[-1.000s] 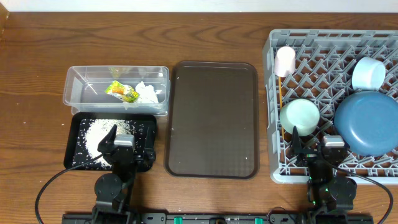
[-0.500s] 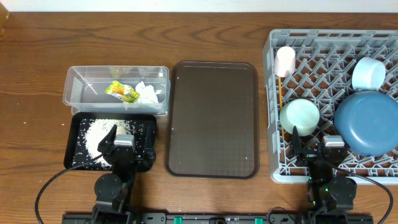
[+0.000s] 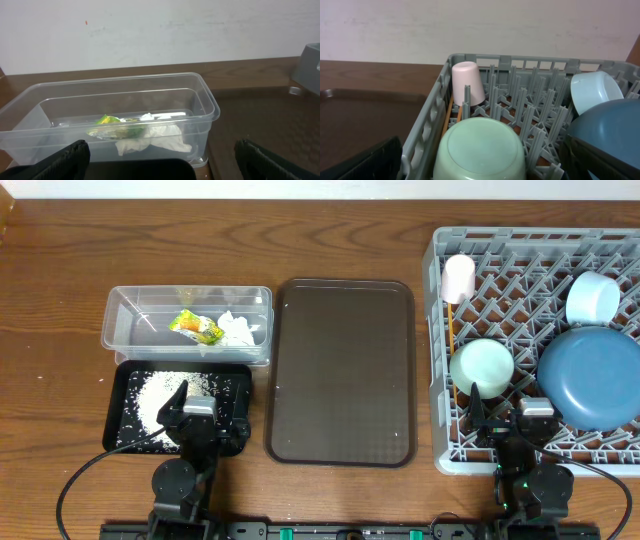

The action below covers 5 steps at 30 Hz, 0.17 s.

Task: Sort waste into correct bins and load items into the dishwasher rack

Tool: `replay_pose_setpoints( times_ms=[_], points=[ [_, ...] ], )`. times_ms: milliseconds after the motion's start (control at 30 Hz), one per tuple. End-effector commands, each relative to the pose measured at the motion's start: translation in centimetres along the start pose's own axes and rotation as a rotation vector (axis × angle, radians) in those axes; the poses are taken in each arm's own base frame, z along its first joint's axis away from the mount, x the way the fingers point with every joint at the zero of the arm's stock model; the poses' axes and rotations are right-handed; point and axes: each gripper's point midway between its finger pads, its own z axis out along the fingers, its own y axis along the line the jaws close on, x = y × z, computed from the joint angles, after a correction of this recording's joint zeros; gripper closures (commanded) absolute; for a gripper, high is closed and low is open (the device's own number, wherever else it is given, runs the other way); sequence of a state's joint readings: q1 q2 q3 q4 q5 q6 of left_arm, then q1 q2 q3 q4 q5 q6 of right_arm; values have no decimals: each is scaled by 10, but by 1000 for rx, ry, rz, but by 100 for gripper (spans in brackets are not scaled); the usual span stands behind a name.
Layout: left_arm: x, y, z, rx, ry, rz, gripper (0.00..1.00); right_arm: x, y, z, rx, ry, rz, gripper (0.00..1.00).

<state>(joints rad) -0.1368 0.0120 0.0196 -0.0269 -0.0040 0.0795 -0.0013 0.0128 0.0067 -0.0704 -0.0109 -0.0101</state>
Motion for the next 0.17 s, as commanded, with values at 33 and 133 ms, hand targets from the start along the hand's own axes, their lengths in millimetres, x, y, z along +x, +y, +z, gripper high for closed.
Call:
replay_pose_setpoints(
  times_ms=[33, 133],
  points=[
    [18, 4, 1, -28, 59, 19, 5, 1, 3, 0, -12, 1, 12, 1],
    [18, 4, 1, -28, 59, 19, 5, 1, 3, 0, -12, 1, 13, 1]
  ],
)
